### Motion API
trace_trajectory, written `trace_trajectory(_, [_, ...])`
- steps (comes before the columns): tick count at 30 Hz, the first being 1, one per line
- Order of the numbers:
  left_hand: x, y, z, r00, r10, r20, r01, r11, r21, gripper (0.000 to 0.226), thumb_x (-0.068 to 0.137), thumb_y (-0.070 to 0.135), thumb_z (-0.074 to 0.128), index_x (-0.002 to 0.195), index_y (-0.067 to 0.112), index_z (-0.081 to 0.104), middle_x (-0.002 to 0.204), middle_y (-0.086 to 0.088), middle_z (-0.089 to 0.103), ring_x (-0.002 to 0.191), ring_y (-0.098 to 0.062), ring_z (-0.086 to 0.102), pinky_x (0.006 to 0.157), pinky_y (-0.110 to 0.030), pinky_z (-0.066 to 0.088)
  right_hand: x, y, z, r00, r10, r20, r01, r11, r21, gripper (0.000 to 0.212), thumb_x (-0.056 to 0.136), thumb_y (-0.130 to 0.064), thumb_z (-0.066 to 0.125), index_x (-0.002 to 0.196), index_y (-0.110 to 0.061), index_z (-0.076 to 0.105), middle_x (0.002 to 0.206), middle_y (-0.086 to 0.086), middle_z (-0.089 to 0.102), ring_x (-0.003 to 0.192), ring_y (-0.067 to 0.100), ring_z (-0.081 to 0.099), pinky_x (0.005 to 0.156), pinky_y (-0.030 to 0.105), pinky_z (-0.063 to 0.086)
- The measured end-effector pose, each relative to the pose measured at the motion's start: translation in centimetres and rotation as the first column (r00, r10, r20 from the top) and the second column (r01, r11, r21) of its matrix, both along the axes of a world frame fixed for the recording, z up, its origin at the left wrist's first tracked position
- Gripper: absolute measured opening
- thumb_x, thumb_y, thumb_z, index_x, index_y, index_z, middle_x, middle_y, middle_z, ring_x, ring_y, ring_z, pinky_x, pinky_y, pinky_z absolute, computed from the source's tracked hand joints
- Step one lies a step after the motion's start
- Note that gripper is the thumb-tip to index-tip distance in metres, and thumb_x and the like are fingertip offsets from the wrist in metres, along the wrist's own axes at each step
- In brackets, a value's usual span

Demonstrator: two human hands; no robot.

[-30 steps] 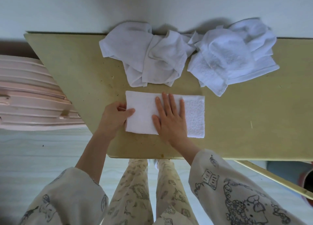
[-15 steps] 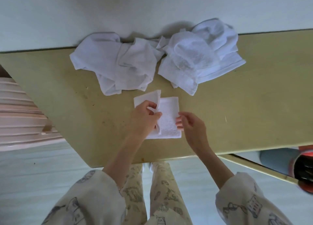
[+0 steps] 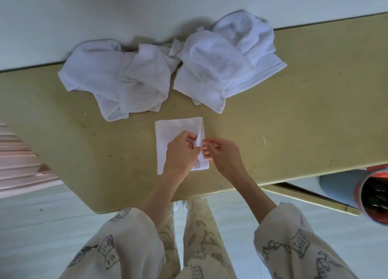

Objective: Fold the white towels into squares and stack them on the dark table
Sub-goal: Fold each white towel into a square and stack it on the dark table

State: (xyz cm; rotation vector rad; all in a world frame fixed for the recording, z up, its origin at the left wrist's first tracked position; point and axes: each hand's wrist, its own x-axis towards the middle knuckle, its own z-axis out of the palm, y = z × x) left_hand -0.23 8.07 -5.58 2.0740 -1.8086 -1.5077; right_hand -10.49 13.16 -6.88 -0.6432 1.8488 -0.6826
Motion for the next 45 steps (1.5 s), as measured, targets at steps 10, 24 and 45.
trace_trajectory(10, [2.3,0.9,0.4,0.986,-0.011,-0.166,-0.009,0.993,-0.119,0.027,0.090,0.005,0.051,0.114,0.013,0.061,0.102,-0.003,0.065,0.091,-0.016,0.062,0.086,-0.034,0.053,0.2,-1.0,0.2,1.000,-0.015,-0.027,0.016,0.999,0.048,0.020,0.085,-0.020,0.061,0.098,-0.008,0.071,0.092,0.007,0.072,0.084,0.023,0.068,0.086,0.043,0.053])
trace_trajectory(24, [5.9,1.5,-0.1,0.994,-0.071,-0.081,0.047,0.962,-0.268,0.033,0.092,0.005,0.047,0.121,0.016,0.056,0.109,0.002,0.056,0.088,-0.007,0.052,0.070,-0.002,0.040,0.1,-1.7,0.0,0.993,0.074,-0.092,-0.066,0.994,0.090,0.004,0.088,-0.015,0.051,0.087,-0.018,0.054,0.092,0.002,0.062,0.089,0.029,0.064,0.084,0.046,0.053])
trace_trajectory(45, [6.2,3.5,-2.4,0.889,-0.428,0.164,0.448,0.735,-0.510,0.040,0.079,0.011,0.068,0.117,0.014,0.059,0.119,-0.011,0.051,0.100,-0.027,0.052,0.066,-0.028,0.053,0.5,0.9,0.6,0.974,0.163,-0.154,-0.149,0.984,0.097,0.026,0.083,-0.004,0.055,0.108,-0.013,0.054,0.095,0.001,0.060,0.085,0.016,0.054,0.061,0.016,0.037])
